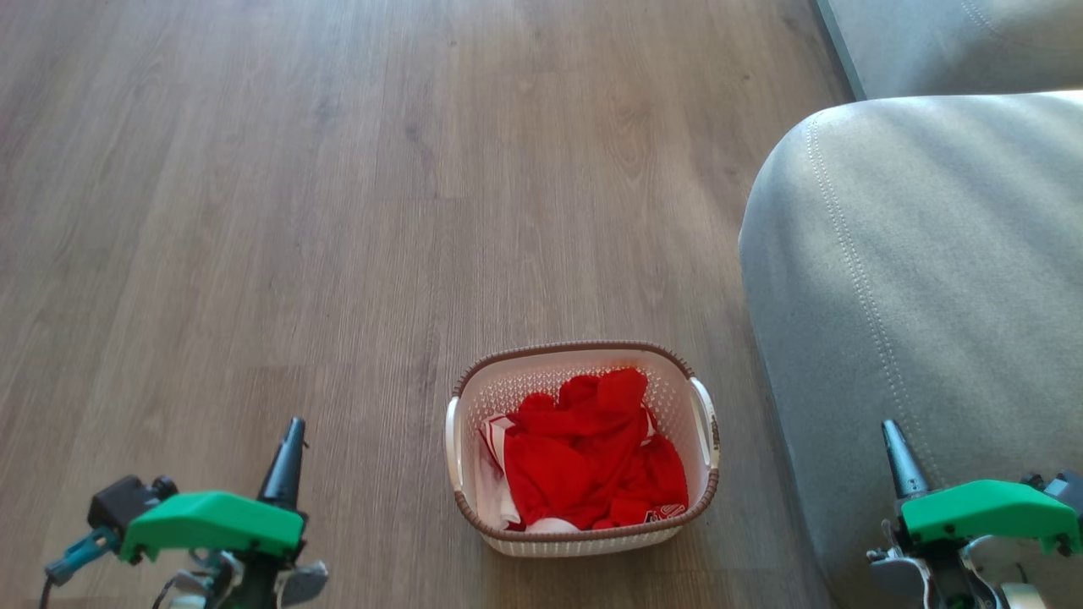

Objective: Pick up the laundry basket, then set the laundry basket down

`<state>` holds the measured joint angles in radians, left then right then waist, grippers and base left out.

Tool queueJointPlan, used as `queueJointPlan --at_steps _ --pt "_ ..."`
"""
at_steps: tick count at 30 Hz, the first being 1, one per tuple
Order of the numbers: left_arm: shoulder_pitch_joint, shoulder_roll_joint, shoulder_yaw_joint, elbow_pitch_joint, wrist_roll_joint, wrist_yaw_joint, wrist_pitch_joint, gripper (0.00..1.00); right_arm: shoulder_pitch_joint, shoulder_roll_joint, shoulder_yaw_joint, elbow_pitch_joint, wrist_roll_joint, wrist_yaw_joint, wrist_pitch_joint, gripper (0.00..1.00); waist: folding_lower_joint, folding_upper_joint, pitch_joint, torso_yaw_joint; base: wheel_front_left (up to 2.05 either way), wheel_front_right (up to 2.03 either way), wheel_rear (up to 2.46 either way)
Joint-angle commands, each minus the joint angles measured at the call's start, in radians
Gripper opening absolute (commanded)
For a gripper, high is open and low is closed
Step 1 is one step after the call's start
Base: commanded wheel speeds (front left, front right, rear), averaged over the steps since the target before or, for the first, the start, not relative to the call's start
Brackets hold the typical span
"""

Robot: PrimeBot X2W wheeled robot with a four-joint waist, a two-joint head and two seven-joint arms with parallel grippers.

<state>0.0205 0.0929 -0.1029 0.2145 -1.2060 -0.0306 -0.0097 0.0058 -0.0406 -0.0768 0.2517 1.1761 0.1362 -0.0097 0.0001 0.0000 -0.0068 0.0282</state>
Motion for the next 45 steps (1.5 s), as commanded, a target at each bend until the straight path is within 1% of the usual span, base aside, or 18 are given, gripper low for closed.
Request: queueJointPlan --at_steps 1,38,45 --pt "-0.062 0.006 0.044 -0.026 -0.03 -0.012 0.007 0.0 -0.054 -0.02 0.007 -0.028 0.032 -0.004 0.009 0.0 -0.0001 0.0 0.0 -0.001 0.0 0.0 0.0" --pt "-0.125 -0.016 0.179 0.029 -0.432 -0.1 0.093 0.0 -0.112 -0.022 -0.021 -0.008 0.444 -0.006 0.109 0.0 -0.0001 0.0 0.01 -0.028 0.0 0.0 0.0" --pt "-0.126 -0.018 0.183 0.029 -0.431 -0.1 0.096 0.0 -0.112 -0.021 -0.022 -0.008 0.445 -0.006 0.111 0.0 -0.0001 0.0 0.01 -0.028 0.0 0.0 0.0"
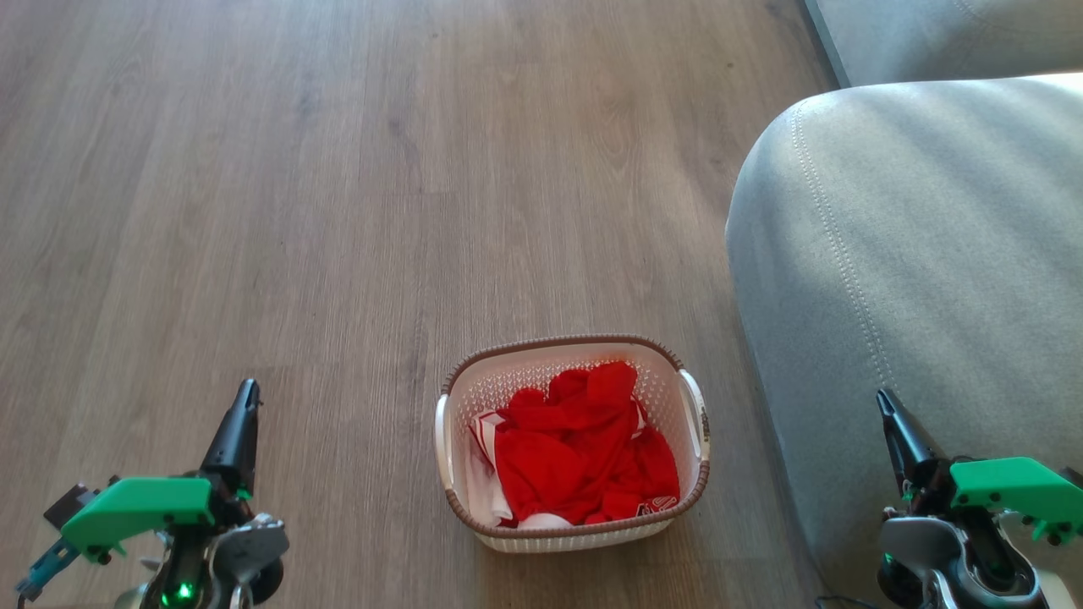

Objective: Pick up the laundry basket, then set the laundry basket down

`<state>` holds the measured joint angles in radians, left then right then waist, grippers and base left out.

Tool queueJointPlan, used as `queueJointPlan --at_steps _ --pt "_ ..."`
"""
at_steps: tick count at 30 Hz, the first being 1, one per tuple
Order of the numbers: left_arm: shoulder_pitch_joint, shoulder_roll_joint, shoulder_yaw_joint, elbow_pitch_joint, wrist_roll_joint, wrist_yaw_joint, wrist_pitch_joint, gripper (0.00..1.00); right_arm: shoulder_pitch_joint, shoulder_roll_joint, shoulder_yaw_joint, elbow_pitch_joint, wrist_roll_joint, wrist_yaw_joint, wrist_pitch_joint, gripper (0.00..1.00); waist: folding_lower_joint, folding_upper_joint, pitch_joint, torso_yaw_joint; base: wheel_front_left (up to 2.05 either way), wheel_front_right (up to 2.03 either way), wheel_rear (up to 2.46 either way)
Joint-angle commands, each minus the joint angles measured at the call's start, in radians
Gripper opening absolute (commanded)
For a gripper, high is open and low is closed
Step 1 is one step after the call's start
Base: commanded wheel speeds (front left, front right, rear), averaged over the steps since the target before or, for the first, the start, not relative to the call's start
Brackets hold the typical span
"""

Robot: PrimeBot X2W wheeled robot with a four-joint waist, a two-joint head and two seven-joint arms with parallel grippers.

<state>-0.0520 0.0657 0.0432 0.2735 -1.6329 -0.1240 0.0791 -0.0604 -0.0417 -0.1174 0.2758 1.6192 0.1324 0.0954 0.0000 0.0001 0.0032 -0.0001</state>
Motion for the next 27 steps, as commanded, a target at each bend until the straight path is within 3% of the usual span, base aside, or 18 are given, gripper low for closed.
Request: queueJointPlan --at_steps 1,27 --pt "-0.053 0.009 0.037 -0.03 -0.004 -0.007 0.007 0.0 -0.046 -0.019 0.018 -0.032 0.001 -0.002 0.006 0.0 0.0 -0.0001 0.0 0.0 0.0 0.0 0.0" --pt "-0.054 0.002 0.046 -0.029 0.004 -0.007 0.014 0.0 -0.047 -0.016 0.013 -0.032 -0.003 -0.002 0.01 0.0 0.0 -0.0001 0.0 0.0 0.0 0.0 0.0"
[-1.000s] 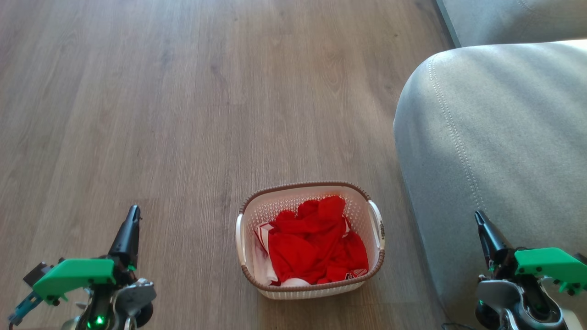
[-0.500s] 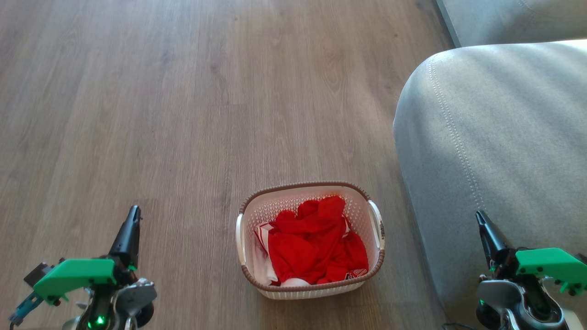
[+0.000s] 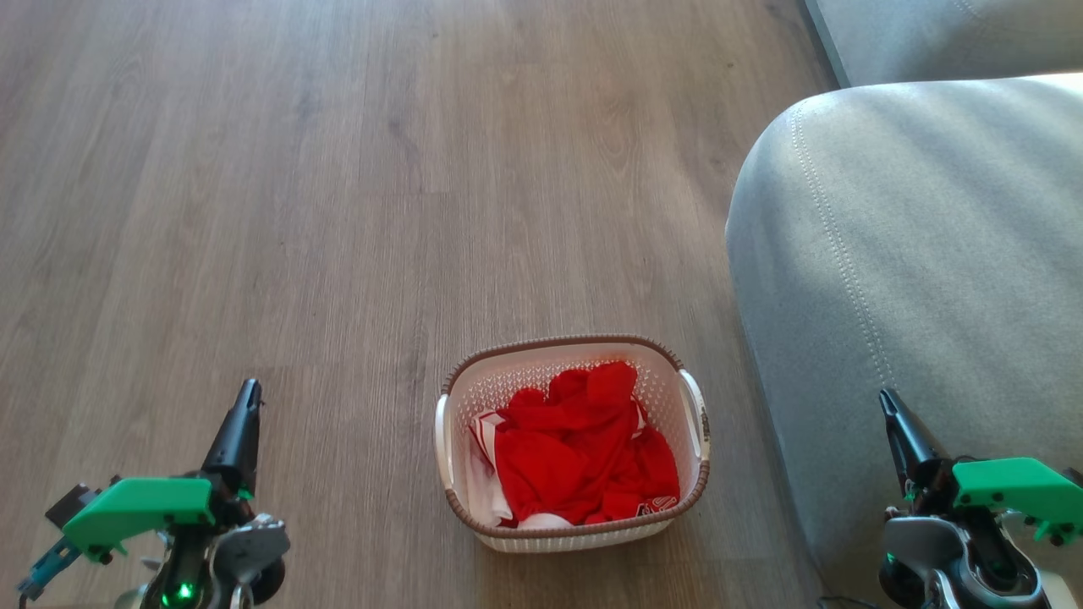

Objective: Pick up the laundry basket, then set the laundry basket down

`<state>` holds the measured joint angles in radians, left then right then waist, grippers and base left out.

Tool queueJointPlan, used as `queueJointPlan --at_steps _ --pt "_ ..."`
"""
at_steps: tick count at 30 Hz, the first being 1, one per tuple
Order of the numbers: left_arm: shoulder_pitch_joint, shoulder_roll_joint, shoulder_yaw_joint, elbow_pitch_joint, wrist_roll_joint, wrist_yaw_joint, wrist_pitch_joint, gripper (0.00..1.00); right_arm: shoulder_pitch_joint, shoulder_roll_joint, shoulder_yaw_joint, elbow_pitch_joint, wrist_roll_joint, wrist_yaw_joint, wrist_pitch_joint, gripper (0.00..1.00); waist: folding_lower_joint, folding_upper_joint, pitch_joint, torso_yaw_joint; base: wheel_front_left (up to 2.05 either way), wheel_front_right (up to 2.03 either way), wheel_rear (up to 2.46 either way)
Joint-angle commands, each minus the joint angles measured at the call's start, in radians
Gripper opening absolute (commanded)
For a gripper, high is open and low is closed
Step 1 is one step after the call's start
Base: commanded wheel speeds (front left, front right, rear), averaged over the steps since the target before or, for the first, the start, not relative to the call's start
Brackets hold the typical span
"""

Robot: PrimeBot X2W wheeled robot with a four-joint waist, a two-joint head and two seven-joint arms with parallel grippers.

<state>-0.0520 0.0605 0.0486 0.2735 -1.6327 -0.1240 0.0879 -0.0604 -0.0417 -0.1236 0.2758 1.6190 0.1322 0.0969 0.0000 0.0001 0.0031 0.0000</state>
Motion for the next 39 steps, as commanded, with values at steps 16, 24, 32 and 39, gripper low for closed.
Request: queueJointPlan --at_steps 16,24,32,39 --pt "-0.054 0.004 0.046 -0.029 0.008 -0.007 0.01 0.0 -0.047 -0.014 0.017 -0.031 -0.004 -0.002 0.01 0.0 0.0 -0.0001 0.0 0.0 0.0 0.0 0.0" --pt "-0.054 0.002 0.048 -0.029 0.01 -0.007 0.011 0.0 -0.047 -0.014 0.016 -0.031 -0.005 -0.002 0.011 0.0 0.0 -0.0001 0.0 0.0 0.0 0.0 0.0" --pt "-0.055 0.001 0.05 -0.029 0.011 -0.007 0.013 0.0 -0.047 -0.013 0.015 -0.031 -0.006 -0.002 0.012 0.0 0.0 -0.0001 0.0 0.0 0.0 0.0 0.0" --pt "-0.055 0.0 0.051 -0.029 0.012 -0.007 0.014 0.0 -0.047 -0.013 0.015 -0.031 -0.006 -0.002 0.012 0.0 0.0 -0.0001 0.0 0.0 0.0 0.0 0.0"
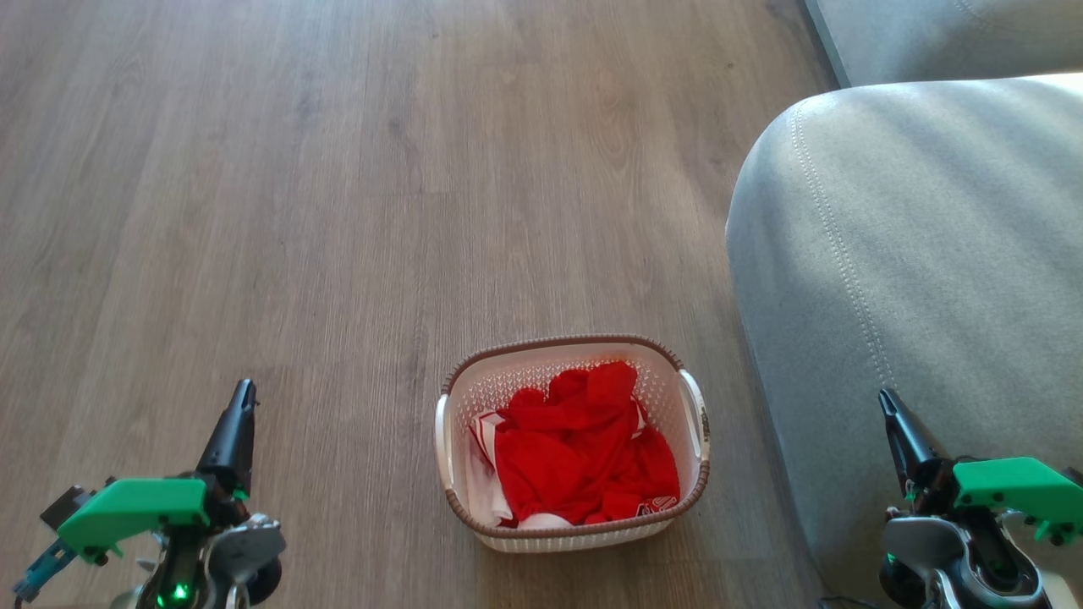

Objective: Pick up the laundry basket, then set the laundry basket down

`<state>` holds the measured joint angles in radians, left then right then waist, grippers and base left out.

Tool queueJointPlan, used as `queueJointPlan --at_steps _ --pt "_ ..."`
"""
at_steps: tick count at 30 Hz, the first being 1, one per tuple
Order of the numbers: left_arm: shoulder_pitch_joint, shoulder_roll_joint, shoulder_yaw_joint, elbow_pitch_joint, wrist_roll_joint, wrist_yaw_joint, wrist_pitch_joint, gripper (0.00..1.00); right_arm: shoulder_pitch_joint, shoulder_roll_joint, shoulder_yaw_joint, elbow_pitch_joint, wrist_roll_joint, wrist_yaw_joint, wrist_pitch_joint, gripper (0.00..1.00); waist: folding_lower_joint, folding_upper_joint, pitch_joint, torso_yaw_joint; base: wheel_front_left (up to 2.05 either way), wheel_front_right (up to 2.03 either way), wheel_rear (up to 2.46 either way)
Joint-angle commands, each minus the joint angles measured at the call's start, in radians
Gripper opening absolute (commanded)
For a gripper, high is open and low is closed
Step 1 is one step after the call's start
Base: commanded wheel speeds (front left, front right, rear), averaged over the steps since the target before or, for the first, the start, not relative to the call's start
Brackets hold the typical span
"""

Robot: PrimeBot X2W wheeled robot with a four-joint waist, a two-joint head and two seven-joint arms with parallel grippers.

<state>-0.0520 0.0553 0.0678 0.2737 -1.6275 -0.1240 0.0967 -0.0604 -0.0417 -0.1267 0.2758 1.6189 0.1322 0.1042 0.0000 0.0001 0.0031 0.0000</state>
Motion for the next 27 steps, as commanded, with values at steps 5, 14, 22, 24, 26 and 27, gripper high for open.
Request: queueJointPlan --at_steps 5,14,22,24,26,27 --pt "-0.055 0.005 0.033 -0.029 0.008 -0.007 0.006 0.0 -0.047 -0.012 0.017 -0.031 -0.007 -0.002 0.005 0.0 0.0 -0.0001 0.0 0.0 0.0 0.0 0.0" --pt "-0.055 0.004 0.035 -0.029 0.009 -0.007 0.007 0.0 -0.047 -0.012 0.017 -0.031 -0.007 -0.002 0.006 0.0 0.0 -0.0001 0.0 0.0 0.0 0.0 0.0" --pt "-0.055 0.003 0.036 -0.029 0.011 -0.007 0.008 0.0 -0.047 -0.011 0.016 -0.031 -0.008 -0.002 0.006 0.0 0.0 -0.0001 0.0 0.0 0.0 0.0 0.0" --pt "-0.055 0.002 0.036 -0.029 0.011 -0.007 0.009 0.0 -0.047 -0.011 0.016 -0.031 -0.008 -0.002 0.007 0.0 0.0 -0.0001 0.0 0.0 0.0 0.0 0.0" --pt "-0.055 0.002 0.037 -0.029 0.011 -0.007 0.009 0.0 -0.047 -0.011 0.016 -0.031 -0.008 -0.002 0.007 0.0 0.0 -0.0001 0.0 0.0 0.0 0.0 0.0" --pt "-0.055 0.002 0.037 -0.029 0.011 -0.007 0.009 0.0 -0.047 -0.011 0.016 -0.031 -0.008 -0.002 0.007 0.0 0.0 -0.0001 0.0 0.0 0.0 0.0 0.0"
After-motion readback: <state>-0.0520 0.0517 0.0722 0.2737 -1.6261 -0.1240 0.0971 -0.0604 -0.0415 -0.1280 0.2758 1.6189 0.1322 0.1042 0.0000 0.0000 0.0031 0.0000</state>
